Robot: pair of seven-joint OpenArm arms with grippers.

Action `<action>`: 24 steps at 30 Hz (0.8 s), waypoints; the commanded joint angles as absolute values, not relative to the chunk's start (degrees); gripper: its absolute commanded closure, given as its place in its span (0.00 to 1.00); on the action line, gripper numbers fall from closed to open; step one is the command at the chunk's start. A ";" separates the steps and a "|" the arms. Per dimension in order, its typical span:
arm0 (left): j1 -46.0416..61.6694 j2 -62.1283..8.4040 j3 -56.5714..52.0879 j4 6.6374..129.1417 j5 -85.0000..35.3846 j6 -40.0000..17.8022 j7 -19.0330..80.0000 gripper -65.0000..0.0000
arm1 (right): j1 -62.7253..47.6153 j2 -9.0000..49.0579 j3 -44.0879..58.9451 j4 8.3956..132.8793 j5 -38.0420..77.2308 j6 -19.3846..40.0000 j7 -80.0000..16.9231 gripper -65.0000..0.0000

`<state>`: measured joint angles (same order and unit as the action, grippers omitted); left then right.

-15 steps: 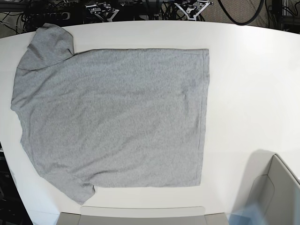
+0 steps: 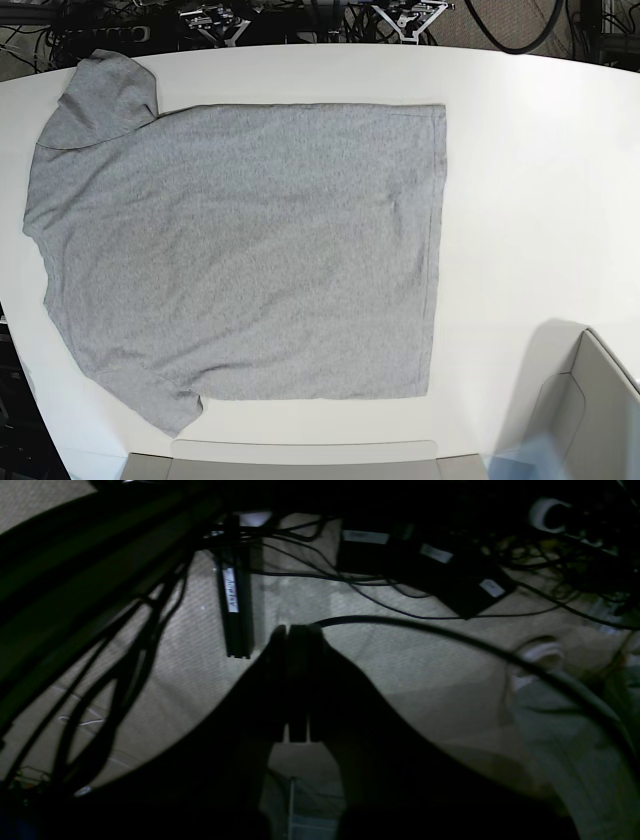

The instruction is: Fold the T-shirt properly

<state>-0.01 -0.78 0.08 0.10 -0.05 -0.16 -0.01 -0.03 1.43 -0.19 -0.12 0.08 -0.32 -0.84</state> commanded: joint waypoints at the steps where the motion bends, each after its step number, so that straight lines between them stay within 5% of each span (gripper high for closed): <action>1: 0.13 -0.48 0.31 0.04 -0.04 0.22 0.13 1.00 | -0.04 1.45 -0.04 0.00 0.22 -0.40 -0.57 1.00; 13: 0.13 -0.48 0.13 0.40 -0.31 0.22 -1.63 1.00 | -0.04 2.24 -0.04 0.00 0.31 -0.40 -0.40 1.00; 18: 3.91 -0.57 0.04 0.40 -0.31 0.22 -15.69 1.00 | -1.36 2.95 0.13 0.00 1.19 -0.40 4.35 1.00; 24: 11.12 -1.80 0.04 0.31 -0.31 0.22 -38.81 1.00 | -8.57 5.14 0.04 0.00 3.65 -0.13 26.77 1.00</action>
<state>10.52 -1.52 0.23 0.23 -0.10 -0.01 -37.67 -8.03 4.47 0.01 0.19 3.16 -0.05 26.22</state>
